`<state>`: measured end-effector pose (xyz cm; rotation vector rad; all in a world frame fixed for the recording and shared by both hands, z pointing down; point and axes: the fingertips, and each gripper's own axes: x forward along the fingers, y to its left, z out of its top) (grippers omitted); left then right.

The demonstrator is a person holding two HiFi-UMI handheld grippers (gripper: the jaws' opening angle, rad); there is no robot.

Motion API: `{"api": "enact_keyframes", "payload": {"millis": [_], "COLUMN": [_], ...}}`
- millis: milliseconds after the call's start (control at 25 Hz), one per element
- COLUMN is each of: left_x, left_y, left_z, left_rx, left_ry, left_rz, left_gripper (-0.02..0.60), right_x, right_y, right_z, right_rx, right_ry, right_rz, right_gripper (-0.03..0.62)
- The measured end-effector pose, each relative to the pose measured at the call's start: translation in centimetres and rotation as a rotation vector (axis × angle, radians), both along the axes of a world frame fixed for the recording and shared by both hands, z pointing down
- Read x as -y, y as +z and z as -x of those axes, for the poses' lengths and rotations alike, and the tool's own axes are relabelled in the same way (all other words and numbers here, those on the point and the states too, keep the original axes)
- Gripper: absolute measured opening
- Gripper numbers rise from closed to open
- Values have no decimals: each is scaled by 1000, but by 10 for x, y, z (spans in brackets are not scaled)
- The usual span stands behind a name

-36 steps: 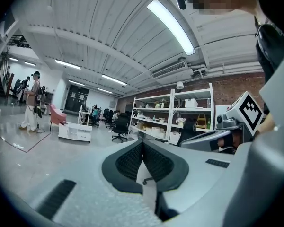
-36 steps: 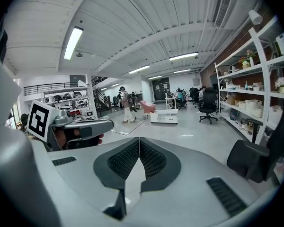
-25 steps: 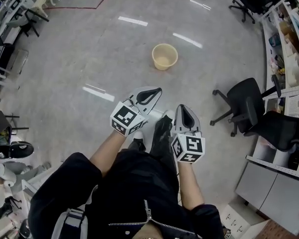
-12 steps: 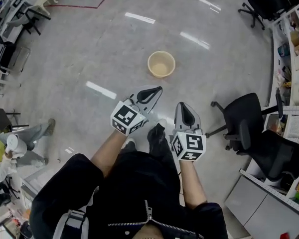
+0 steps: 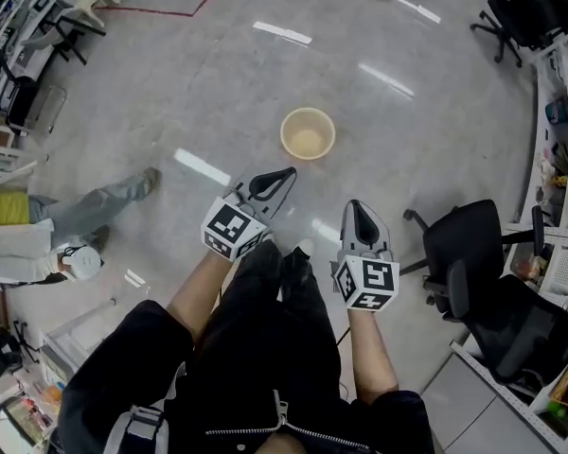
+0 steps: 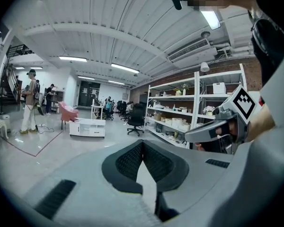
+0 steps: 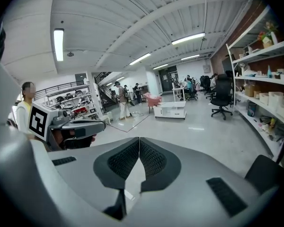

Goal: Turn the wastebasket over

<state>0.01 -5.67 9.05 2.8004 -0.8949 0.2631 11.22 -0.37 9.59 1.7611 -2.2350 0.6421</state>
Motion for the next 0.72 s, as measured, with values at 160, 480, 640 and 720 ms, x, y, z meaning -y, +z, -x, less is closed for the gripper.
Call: {"api": "enact_keyframes", "payload": {"millis": [160, 480, 640, 720], "left_x": [29, 113, 147, 161], "left_y": [17, 95, 162, 205], "left_z": [-7, -42, -59, -65], "left_rx": [12, 24, 30, 34], "left_ry": [4, 52, 71, 77], "left_rz": [6, -7, -10, -11], "left_gripper": [6, 6, 5, 5], "right_x": [26, 107, 141, 156], "right_y": [14, 72, 143, 189], "right_z": [-7, -34, -54, -62], "right_rx": [-8, -24, -23, -25], "right_ry": [-3, 27, 42, 44], "right_rz": [17, -10, 4, 5], "right_gripper": [11, 11, 11, 11]}}
